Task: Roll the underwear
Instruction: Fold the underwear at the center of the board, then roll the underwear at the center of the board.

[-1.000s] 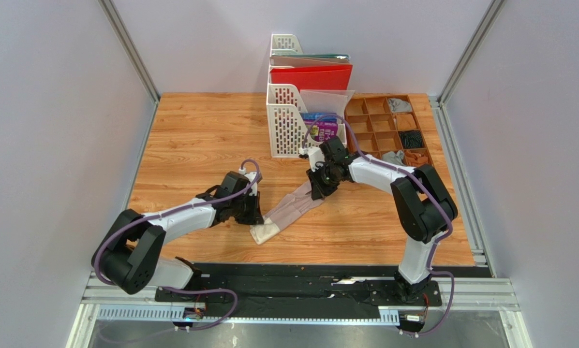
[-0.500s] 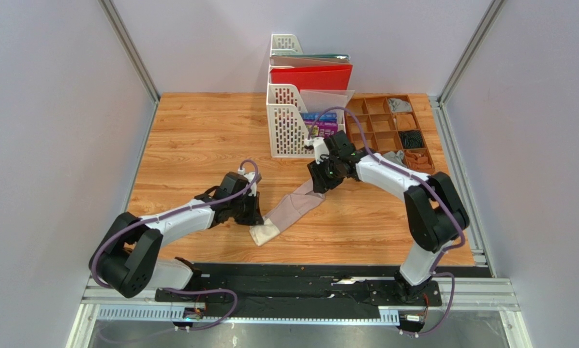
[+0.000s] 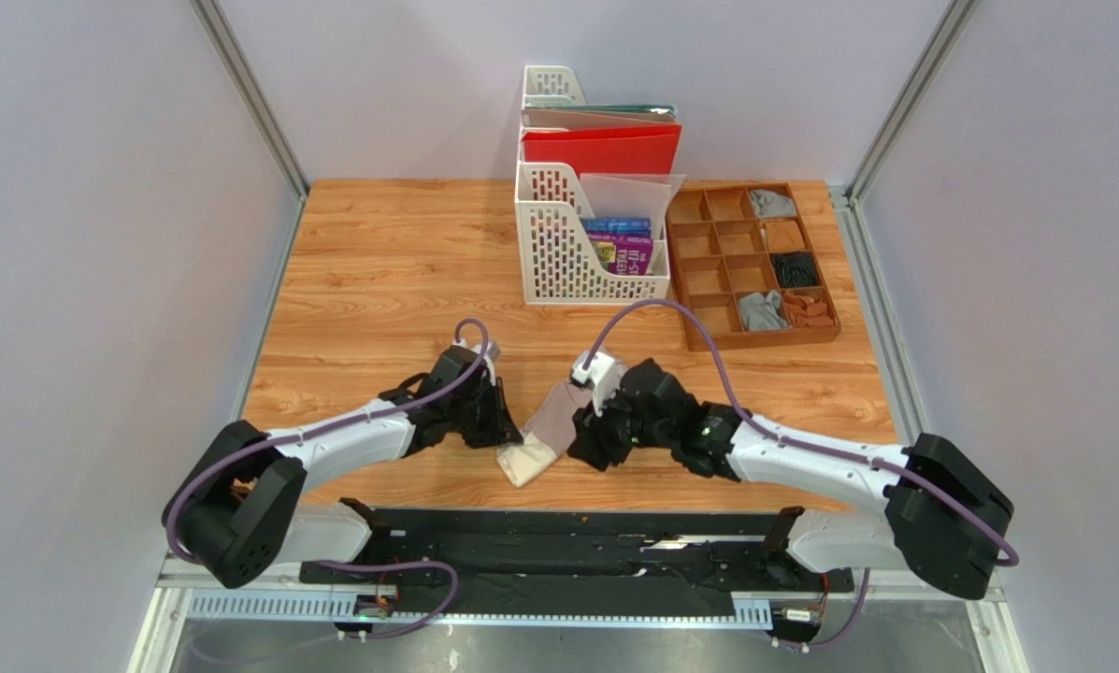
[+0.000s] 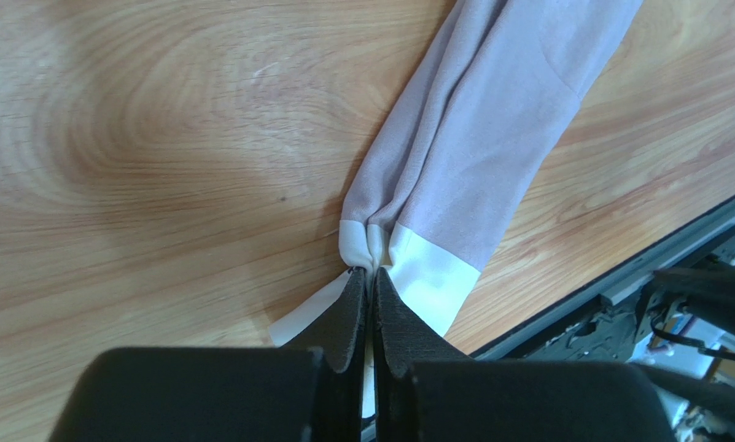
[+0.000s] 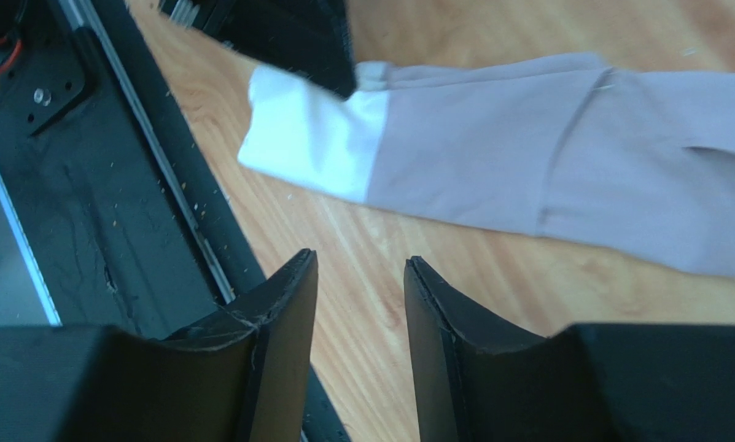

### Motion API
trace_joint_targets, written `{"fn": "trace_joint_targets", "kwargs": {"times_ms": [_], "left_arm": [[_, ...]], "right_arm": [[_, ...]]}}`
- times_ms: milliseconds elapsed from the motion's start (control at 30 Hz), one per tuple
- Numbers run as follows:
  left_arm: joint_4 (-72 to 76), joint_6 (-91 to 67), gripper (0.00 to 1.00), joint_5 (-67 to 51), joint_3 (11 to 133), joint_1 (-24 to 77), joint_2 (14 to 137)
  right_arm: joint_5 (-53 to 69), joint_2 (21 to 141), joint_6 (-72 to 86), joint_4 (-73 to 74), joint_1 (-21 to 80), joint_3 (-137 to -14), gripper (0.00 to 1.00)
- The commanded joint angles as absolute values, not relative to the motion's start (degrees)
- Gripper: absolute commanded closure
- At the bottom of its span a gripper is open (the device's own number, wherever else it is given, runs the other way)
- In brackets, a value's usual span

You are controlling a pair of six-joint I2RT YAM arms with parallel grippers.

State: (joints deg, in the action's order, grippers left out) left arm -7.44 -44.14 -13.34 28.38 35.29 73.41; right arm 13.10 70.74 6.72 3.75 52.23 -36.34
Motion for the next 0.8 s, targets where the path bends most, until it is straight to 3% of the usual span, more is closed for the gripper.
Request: {"fn": "trace_joint_targets", "kwargs": {"times_ms": [0, 300, 767], "left_arm": [[-2.47, -51.58, 1.00, -12.04, 27.77, 37.35, 74.79], [-4.75, -52.38, 1.00, -10.11, 31.81, 41.13, 80.24], [-4.31, -50.98, 1.00, -12.04, 33.05, 41.22, 82.35]], "right_arm": [[6.44, 70.49, 10.20, -10.01, 57.03, -32.97, 0.57], [-4.21, 74.35, 7.21, -17.84, 71.17, -29.53, 0.55], [-15.27, 87.09, 2.03, -22.49, 78.66, -32.08, 0.58]]}}
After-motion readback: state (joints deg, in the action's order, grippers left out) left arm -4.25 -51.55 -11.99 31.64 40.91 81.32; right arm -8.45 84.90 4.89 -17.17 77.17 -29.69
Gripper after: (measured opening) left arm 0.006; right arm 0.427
